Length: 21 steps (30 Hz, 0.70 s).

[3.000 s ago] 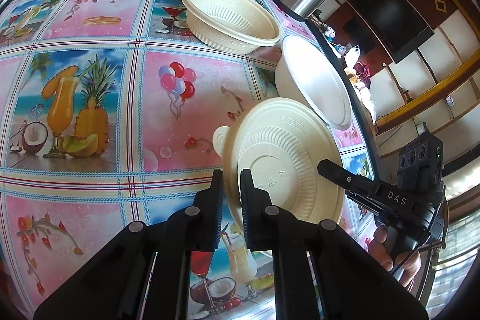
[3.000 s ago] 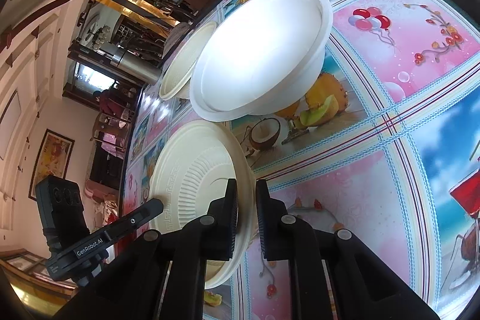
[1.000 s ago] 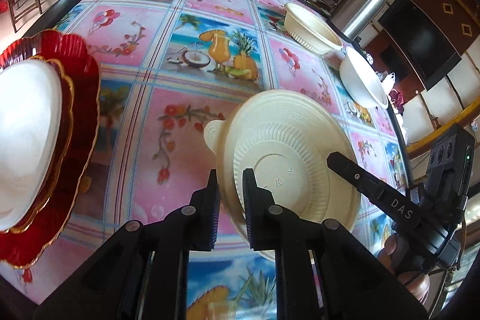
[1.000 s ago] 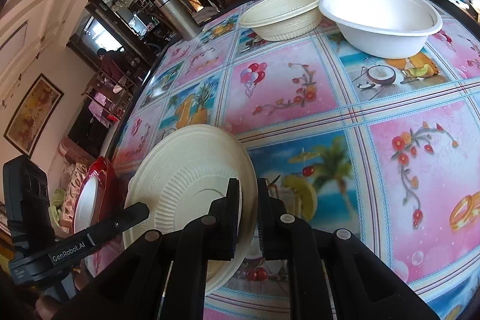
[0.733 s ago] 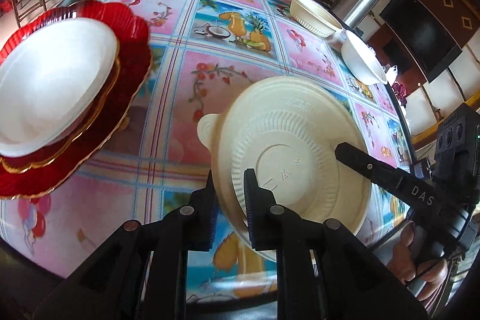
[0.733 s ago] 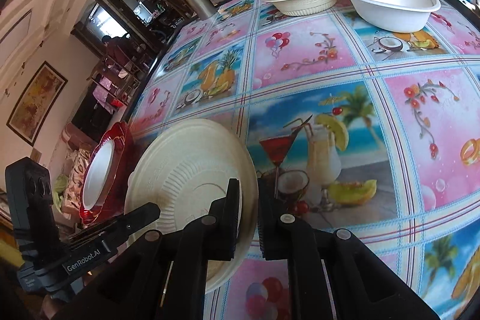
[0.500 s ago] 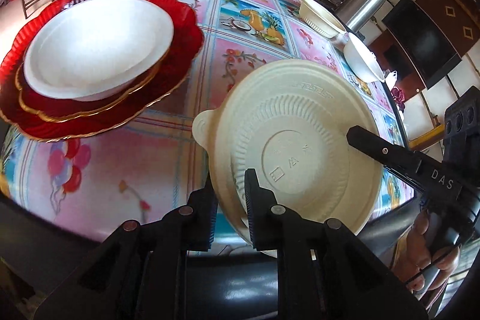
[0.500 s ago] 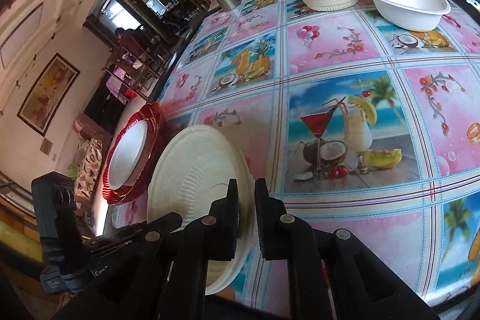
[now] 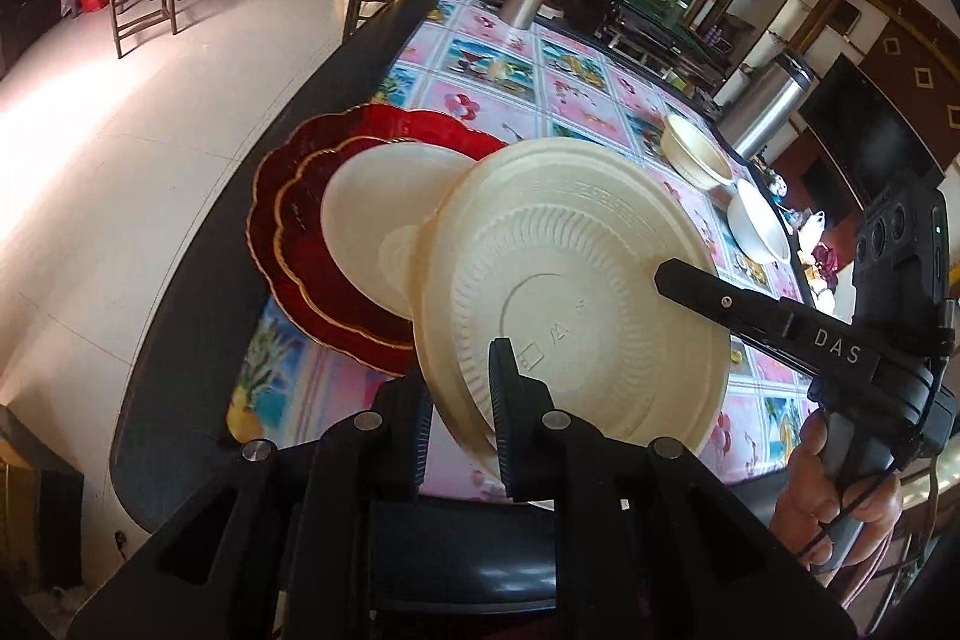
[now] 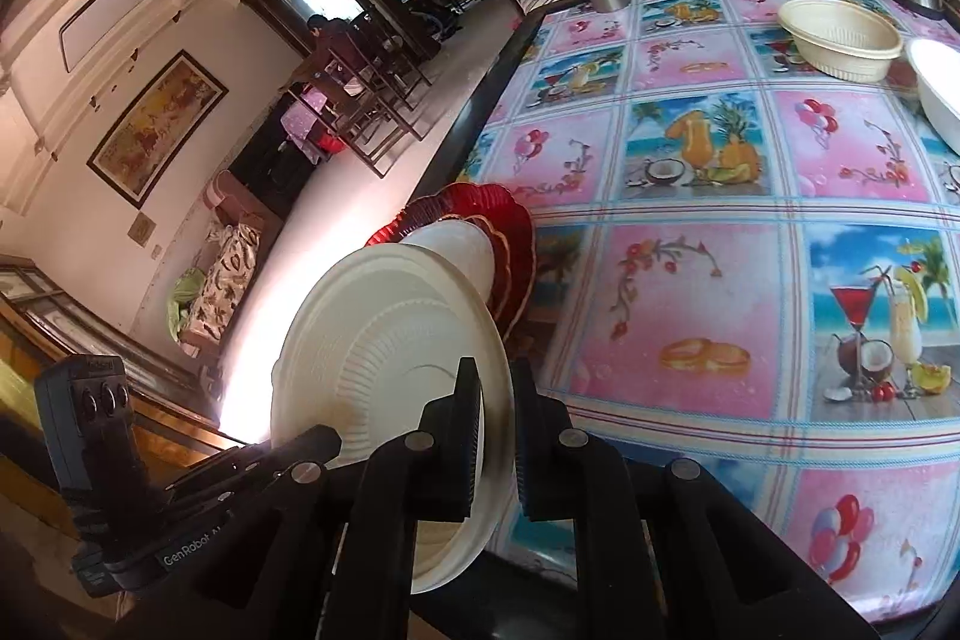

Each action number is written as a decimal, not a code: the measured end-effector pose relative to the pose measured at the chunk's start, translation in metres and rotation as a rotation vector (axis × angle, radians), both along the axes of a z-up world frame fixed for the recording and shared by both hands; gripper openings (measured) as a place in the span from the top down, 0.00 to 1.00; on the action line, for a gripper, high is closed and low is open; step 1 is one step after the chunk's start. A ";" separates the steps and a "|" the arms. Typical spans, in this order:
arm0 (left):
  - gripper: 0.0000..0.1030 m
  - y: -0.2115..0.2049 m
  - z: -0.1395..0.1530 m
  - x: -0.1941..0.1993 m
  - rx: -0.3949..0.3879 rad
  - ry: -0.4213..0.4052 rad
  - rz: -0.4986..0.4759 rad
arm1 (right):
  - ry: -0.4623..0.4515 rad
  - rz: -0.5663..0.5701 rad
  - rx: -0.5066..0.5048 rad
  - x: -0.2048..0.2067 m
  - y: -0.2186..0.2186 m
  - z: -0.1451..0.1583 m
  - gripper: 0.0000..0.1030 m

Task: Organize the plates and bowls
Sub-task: 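Lift the cream handled bowl with the left tool toward the red plate stack, then lower the cream bowl onto the red plate stack and open the left tool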

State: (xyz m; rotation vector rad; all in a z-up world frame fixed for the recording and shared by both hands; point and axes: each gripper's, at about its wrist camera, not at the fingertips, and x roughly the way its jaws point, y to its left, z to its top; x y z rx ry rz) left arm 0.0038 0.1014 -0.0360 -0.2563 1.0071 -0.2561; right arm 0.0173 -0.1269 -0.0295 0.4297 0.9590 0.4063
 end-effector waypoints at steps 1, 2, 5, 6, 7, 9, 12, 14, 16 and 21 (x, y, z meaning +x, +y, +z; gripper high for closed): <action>0.86 0.004 -0.002 0.007 0.003 0.006 0.014 | -0.005 0.005 0.004 0.006 0.007 0.001 0.91; 0.86 0.007 -0.003 0.014 0.008 0.011 0.029 | -0.005 0.007 0.007 0.012 0.013 0.001 0.91; 0.86 0.014 -0.009 0.028 0.009 0.027 0.063 | 0.000 0.005 0.018 0.029 0.028 -0.002 0.91; 0.86 0.016 -0.010 0.033 0.011 0.032 0.074 | 0.001 0.000 0.012 0.034 0.032 -0.003 0.91; 0.86 0.018 -0.011 0.038 0.010 0.034 0.082 | 0.003 -0.006 0.007 0.038 0.036 -0.005 0.91; 0.86 0.025 -0.013 0.045 -0.001 0.041 0.104 | -0.001 -0.012 0.000 0.046 0.043 -0.008 0.91; 0.86 0.032 -0.017 0.056 -0.011 0.050 0.129 | 0.004 -0.023 0.001 0.057 0.050 -0.013 0.91; 0.86 0.034 -0.021 0.062 -0.011 0.062 0.142 | 0.000 -0.027 0.002 0.064 0.055 -0.016 0.91; 0.86 0.034 -0.024 0.066 -0.008 0.066 0.148 | -0.001 -0.033 -0.008 0.069 0.060 -0.019 0.91; 0.86 0.034 -0.030 0.073 0.001 0.078 0.159 | -0.017 -0.056 -0.035 0.077 0.066 -0.028 0.91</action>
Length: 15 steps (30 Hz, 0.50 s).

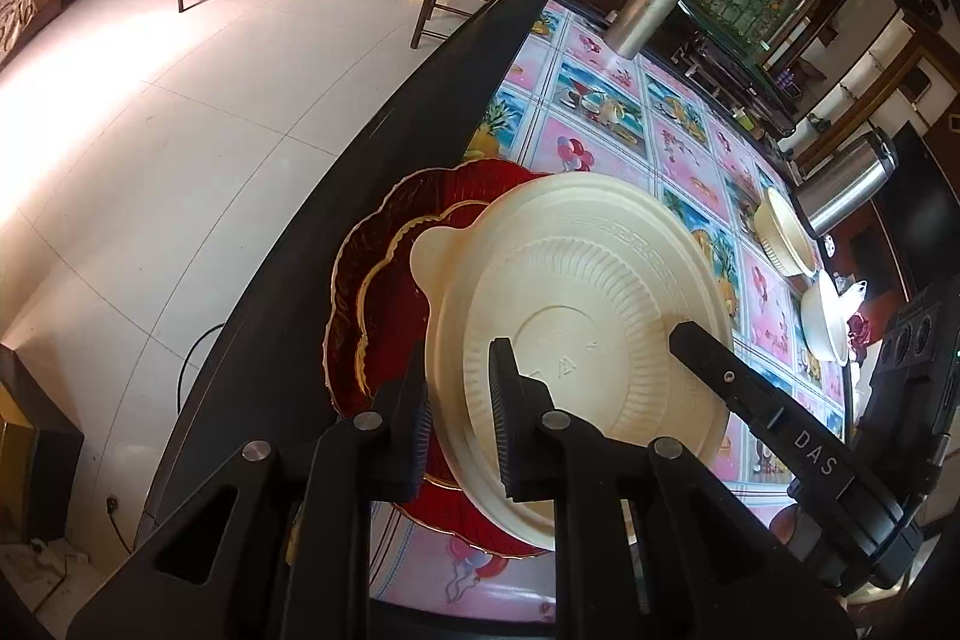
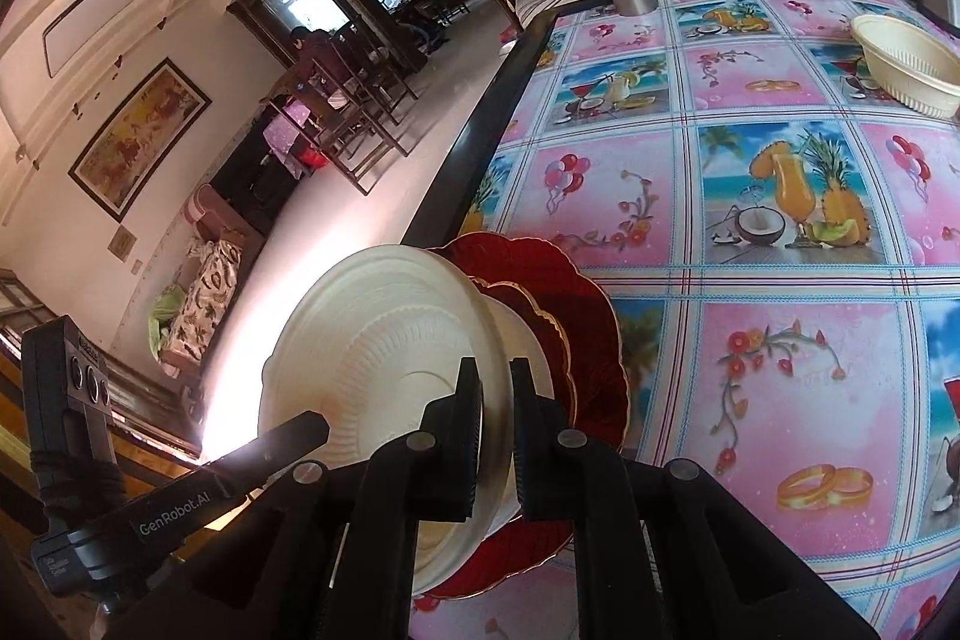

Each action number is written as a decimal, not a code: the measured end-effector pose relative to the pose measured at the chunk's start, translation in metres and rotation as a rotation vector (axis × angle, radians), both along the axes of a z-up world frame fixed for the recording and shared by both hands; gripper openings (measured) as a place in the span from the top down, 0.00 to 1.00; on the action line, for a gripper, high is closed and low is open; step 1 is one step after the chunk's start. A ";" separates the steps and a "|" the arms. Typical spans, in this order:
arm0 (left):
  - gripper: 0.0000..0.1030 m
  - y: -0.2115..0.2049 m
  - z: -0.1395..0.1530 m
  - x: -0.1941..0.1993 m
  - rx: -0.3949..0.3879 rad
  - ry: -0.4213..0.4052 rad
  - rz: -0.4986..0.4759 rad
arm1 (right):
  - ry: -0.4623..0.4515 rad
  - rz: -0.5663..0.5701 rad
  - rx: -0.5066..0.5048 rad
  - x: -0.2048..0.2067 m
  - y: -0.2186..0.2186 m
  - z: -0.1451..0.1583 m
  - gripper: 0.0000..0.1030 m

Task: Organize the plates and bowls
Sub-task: 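Lower the cream bowl onto the red plate stack and open the left tool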

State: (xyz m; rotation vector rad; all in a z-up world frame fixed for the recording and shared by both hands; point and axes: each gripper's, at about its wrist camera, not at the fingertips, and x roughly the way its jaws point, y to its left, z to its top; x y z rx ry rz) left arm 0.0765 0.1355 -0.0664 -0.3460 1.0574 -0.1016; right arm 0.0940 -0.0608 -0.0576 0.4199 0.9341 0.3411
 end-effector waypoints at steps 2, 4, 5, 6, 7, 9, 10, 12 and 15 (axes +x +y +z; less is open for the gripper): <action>0.86 -0.001 -0.002 0.002 0.003 0.005 -0.002 | 0.005 -0.005 -0.013 0.003 0.000 -0.005 0.91; 0.86 -0.001 -0.002 0.004 0.001 0.004 -0.004 | 0.017 -0.012 -0.016 0.006 -0.001 -0.011 0.91; 0.86 -0.001 -0.003 0.006 0.000 0.008 -0.004 | 0.024 -0.013 -0.012 0.007 -0.002 -0.014 0.91; 0.86 -0.001 -0.003 0.008 0.000 0.011 -0.004 | 0.022 -0.015 -0.012 0.008 -0.002 -0.015 0.91; 0.86 0.000 -0.003 0.009 0.000 0.011 -0.002 | 0.023 -0.015 -0.017 0.010 -0.002 -0.016 0.91; 0.86 0.003 -0.003 0.009 -0.015 0.012 0.000 | 0.023 -0.014 -0.025 0.012 -0.001 -0.018 0.91; 0.86 0.006 -0.003 0.009 -0.029 0.009 0.006 | 0.021 -0.015 -0.027 0.013 -0.001 -0.018 0.91; 0.86 0.012 0.000 0.007 -0.034 -0.009 0.030 | 0.017 -0.015 -0.031 0.012 -0.001 -0.019 0.91; 0.85 0.017 0.007 0.004 -0.034 -0.040 0.041 | 0.021 -0.018 -0.031 0.015 -0.002 -0.020 0.90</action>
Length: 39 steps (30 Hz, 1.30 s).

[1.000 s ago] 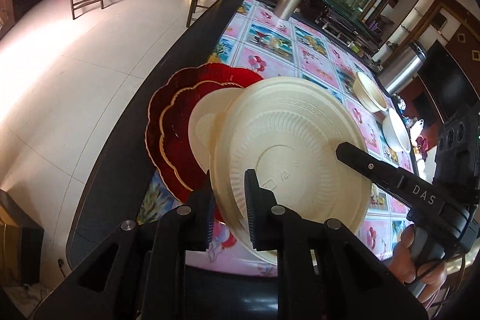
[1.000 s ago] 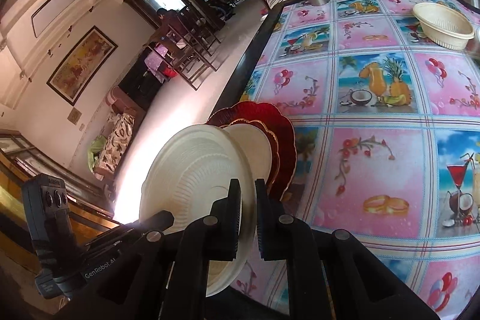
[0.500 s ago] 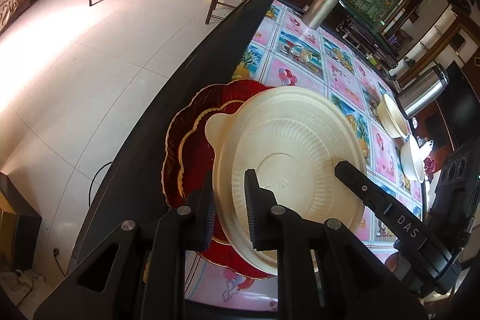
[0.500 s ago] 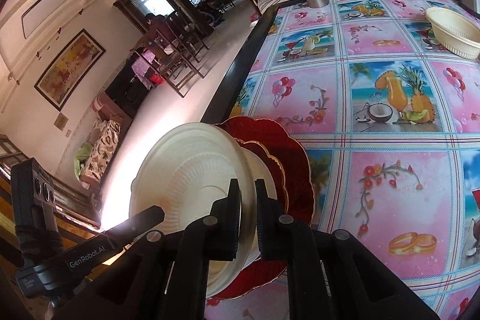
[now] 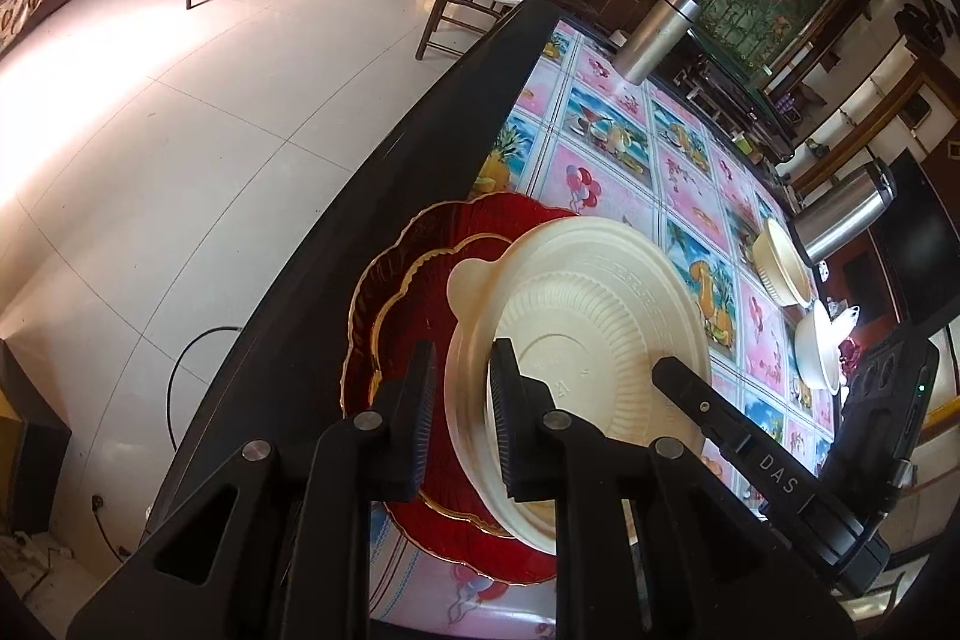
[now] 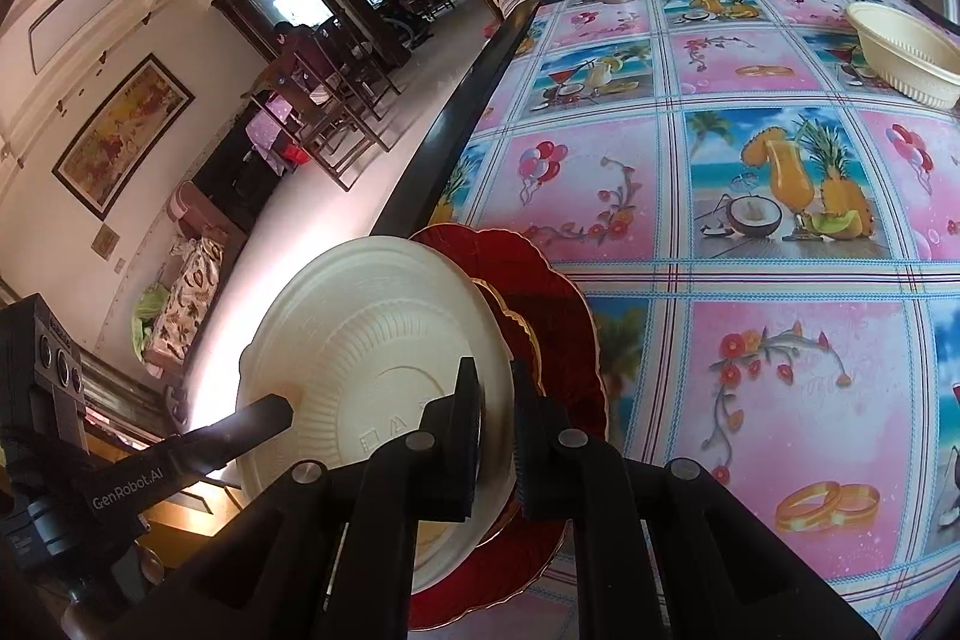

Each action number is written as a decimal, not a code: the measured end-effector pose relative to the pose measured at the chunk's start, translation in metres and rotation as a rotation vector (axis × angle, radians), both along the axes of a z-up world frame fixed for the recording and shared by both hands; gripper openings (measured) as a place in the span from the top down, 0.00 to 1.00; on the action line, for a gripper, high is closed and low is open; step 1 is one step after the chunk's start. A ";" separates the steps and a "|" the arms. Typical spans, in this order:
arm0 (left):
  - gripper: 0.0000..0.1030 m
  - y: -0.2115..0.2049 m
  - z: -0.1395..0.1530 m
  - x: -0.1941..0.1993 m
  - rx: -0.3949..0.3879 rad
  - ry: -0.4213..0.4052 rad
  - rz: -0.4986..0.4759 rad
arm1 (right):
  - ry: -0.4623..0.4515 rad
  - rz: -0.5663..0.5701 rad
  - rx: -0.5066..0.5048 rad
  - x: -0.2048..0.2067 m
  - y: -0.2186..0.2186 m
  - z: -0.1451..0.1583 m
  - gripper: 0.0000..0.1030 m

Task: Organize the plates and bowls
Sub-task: 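Lower the cream bowl onto the red plate stack and open the left tool, then move the left tool toward the large white bowl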

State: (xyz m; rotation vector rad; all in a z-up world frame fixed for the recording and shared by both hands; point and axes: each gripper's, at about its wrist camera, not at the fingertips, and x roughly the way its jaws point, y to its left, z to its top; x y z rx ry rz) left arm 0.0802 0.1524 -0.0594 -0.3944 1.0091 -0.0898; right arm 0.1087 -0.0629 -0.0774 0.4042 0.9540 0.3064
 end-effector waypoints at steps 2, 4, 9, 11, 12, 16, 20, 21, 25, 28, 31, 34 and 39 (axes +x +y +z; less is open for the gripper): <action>0.85 -0.003 0.007 -0.005 0.032 -0.029 0.007 | 0.010 0.011 0.015 0.001 0.000 -0.001 0.90; 0.85 -0.007 0.015 -0.010 0.083 -0.066 0.011 | 0.013 0.023 0.021 0.002 0.002 -0.003 0.86; 0.83 -0.015 0.006 -0.002 0.091 -0.010 -0.030 | -0.016 0.036 -0.019 0.000 0.006 0.002 0.74; 0.83 -0.014 0.002 -0.004 0.080 -0.007 -0.020 | -0.015 0.034 -0.013 0.000 0.004 0.003 0.73; 0.83 -0.014 0.003 -0.006 0.081 -0.013 -0.014 | -0.014 0.034 -0.009 -0.001 0.002 0.004 0.73; 0.83 -0.012 0.018 -0.019 0.100 -0.075 0.030 | -0.049 0.021 0.013 -0.007 -0.013 0.013 0.70; 0.83 -0.020 0.038 -0.032 0.161 -0.153 0.054 | -0.080 -0.002 0.042 -0.016 -0.034 0.022 0.68; 0.83 -0.026 0.041 -0.035 0.177 -0.167 0.044 | -0.087 -0.010 0.041 -0.018 -0.040 0.024 0.68; 0.83 -0.065 0.047 -0.042 0.230 -0.201 -0.051 | -0.109 -0.054 0.022 -0.028 -0.066 0.026 0.68; 0.83 -0.105 0.047 -0.046 0.275 -0.215 -0.140 | -0.143 -0.078 -0.031 -0.041 -0.082 0.030 0.68; 0.83 -0.143 0.046 -0.048 0.315 -0.232 -0.211 | -0.179 -0.097 -0.100 -0.056 -0.096 0.034 0.68; 0.83 -0.178 0.044 -0.050 0.345 -0.245 -0.269 | -0.219 -0.119 -0.158 -0.070 -0.110 0.040 0.68; 0.83 -0.223 0.046 -0.053 0.372 -0.272 -0.324 | -0.291 -0.172 -0.260 -0.095 -0.138 0.053 0.65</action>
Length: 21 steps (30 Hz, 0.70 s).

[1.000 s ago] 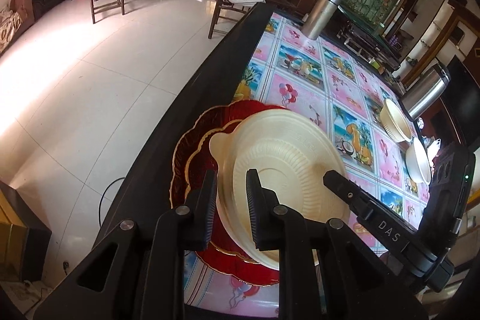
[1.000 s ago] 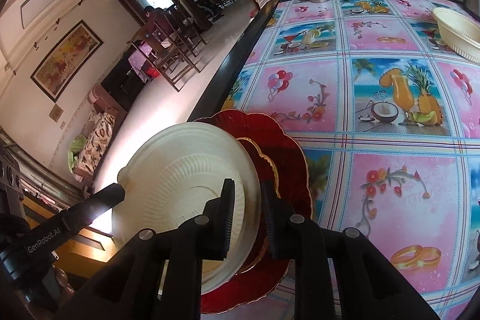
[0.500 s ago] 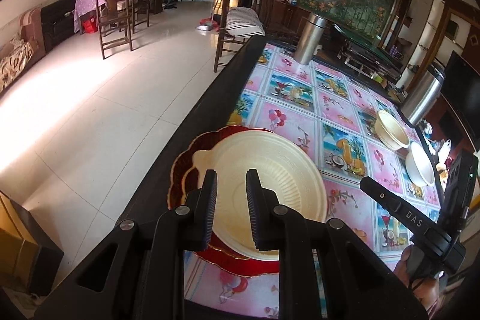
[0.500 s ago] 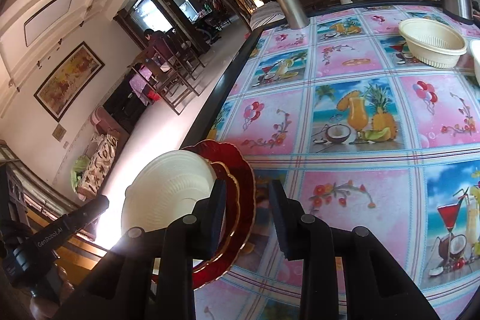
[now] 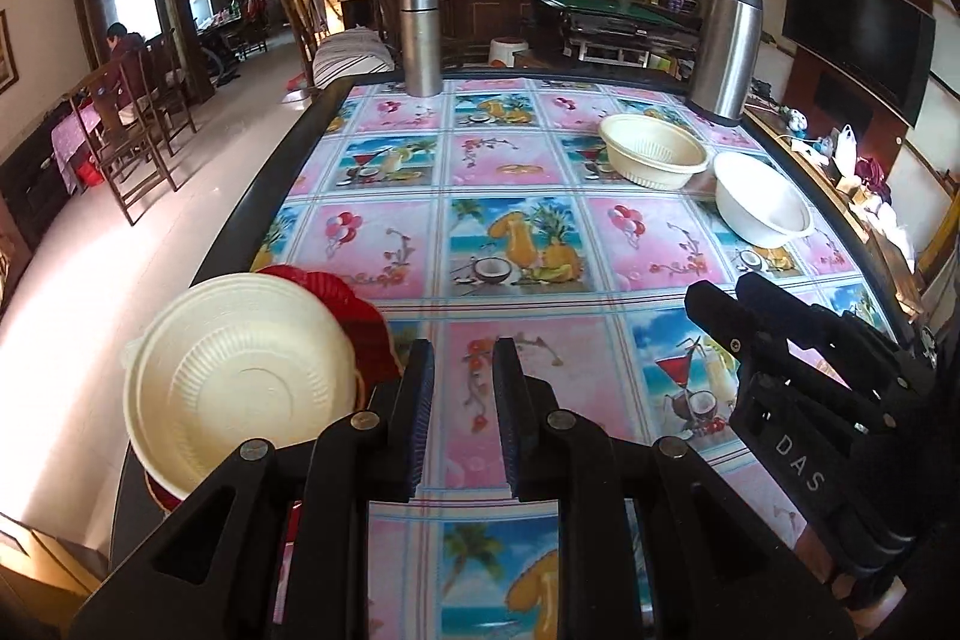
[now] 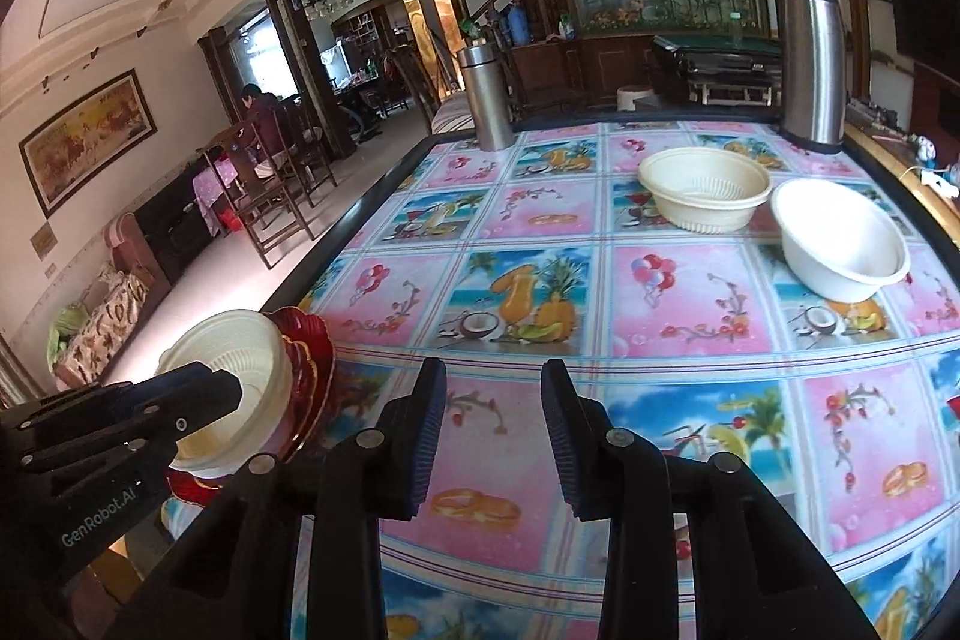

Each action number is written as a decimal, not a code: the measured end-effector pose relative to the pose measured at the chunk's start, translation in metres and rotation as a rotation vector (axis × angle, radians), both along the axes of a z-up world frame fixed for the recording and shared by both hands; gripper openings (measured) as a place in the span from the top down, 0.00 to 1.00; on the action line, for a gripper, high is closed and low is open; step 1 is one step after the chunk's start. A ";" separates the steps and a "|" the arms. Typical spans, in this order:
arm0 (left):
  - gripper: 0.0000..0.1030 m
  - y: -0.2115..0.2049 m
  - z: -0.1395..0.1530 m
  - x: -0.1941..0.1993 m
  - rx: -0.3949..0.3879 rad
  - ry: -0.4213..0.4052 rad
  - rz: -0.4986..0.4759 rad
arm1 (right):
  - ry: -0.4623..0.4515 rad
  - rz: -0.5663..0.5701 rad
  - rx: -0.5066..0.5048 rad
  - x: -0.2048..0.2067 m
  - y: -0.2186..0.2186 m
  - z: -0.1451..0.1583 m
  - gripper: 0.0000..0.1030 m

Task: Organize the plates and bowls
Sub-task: 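Move the left tool toward the large white bowl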

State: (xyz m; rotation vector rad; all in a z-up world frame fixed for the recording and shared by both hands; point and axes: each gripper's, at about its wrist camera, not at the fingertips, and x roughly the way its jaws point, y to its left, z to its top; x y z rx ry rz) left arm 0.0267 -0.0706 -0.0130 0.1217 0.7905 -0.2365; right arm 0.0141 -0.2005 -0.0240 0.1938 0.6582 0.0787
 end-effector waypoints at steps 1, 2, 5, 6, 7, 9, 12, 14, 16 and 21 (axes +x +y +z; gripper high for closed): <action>0.83 -0.008 0.000 0.001 0.005 -0.003 -0.006 | -0.016 -0.017 -0.024 -0.005 -0.005 0.003 0.62; 0.83 -0.015 0.000 0.002 0.007 -0.003 -0.011 | -0.030 -0.031 -0.042 -0.010 -0.010 0.005 0.60; 0.83 -0.037 0.001 0.006 0.010 -0.007 -0.029 | -0.059 -0.068 -0.082 -0.020 -0.028 0.011 0.57; 0.83 -0.044 0.001 0.006 0.013 -0.011 -0.035 | -0.063 -0.078 -0.093 -0.023 -0.034 0.011 0.57; 0.83 -0.052 0.001 0.008 0.016 -0.014 -0.042 | -0.066 -0.089 -0.102 -0.025 -0.041 0.012 0.57; 0.83 -0.066 0.000 0.011 0.024 -0.016 -0.058 | -0.066 -0.116 -0.114 -0.026 -0.055 0.012 0.54; 0.83 -0.090 -0.004 0.018 0.036 -0.004 -0.089 | -0.067 -0.156 -0.132 -0.028 -0.075 0.012 0.53; 0.83 -0.106 -0.006 0.022 0.043 0.003 -0.108 | -0.064 -0.187 -0.153 -0.027 -0.087 0.011 0.53; 0.83 -0.120 -0.008 0.025 0.050 0.008 -0.128 | -0.064 -0.213 -0.163 -0.026 -0.100 0.010 0.53; 0.83 -0.150 -0.012 0.031 0.064 0.023 -0.166 | -0.061 -0.276 -0.186 -0.025 -0.129 0.009 0.53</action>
